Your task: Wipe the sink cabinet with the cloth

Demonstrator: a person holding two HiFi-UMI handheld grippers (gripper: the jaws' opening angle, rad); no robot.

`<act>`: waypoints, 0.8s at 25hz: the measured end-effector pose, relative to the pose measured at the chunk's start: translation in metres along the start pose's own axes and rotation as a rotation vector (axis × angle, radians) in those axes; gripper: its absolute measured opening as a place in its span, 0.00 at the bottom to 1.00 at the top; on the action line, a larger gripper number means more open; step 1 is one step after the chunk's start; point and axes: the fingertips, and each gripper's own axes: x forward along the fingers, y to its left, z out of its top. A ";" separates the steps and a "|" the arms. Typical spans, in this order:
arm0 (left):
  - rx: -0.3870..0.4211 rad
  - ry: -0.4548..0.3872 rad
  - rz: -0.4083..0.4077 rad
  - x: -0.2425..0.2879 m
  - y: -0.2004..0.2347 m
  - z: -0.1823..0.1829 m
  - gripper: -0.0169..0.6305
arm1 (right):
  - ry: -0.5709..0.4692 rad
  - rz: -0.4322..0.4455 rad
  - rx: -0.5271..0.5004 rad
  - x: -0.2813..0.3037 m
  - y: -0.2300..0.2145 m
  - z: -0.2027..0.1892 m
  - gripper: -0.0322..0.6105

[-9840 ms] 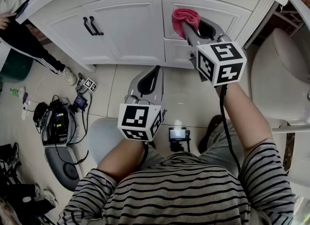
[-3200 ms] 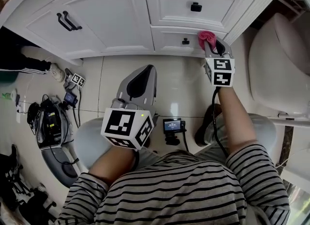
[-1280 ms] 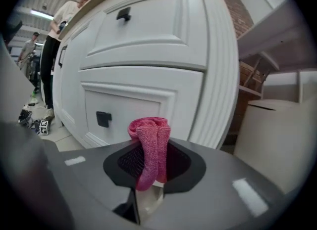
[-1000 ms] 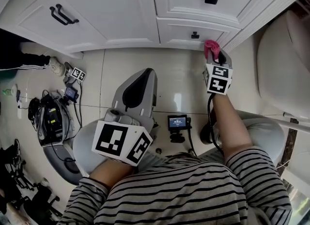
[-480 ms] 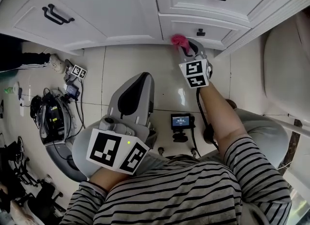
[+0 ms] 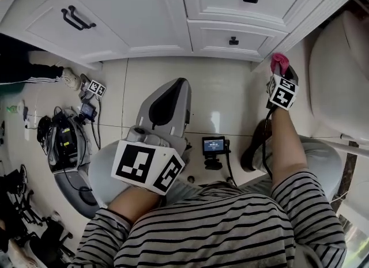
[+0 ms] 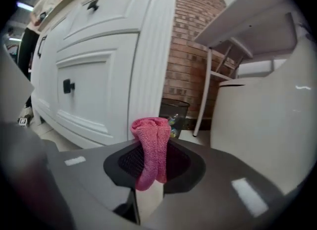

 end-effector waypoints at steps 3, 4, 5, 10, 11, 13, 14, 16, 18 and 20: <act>0.045 -0.023 0.013 -0.004 -0.002 0.005 0.03 | -0.018 -0.017 0.047 -0.028 -0.012 0.035 0.19; 0.060 -0.035 0.018 -0.005 -0.002 0.006 0.03 | -0.034 -0.007 0.045 -0.041 -0.012 0.052 0.19; 0.074 -0.045 0.023 -0.005 -0.003 0.008 0.03 | -0.054 0.004 0.040 -0.055 -0.012 0.072 0.19; 0.143 -0.063 0.062 -0.009 -0.003 0.015 0.03 | -0.191 0.153 0.065 -0.145 0.001 0.178 0.19; 0.164 -0.067 0.071 -0.009 -0.004 0.016 0.03 | -0.226 0.206 0.066 -0.166 0.010 0.195 0.19; 0.194 -0.077 0.092 -0.010 -0.004 0.018 0.03 | -0.302 0.324 0.058 -0.211 0.032 0.217 0.19; 0.200 -0.082 0.103 -0.013 -0.003 0.018 0.03 | -0.339 0.383 0.057 -0.233 0.044 0.222 0.19; 0.208 -0.088 0.128 -0.018 0.000 0.019 0.03 | -0.398 0.478 0.087 -0.269 0.064 0.221 0.19; 0.231 -0.085 0.143 -0.021 0.001 0.016 0.03 | -0.424 0.527 0.139 -0.286 0.073 0.209 0.19; 0.264 -0.075 0.143 -0.020 -0.002 0.008 0.03 | -0.407 0.514 0.160 -0.284 0.073 0.191 0.19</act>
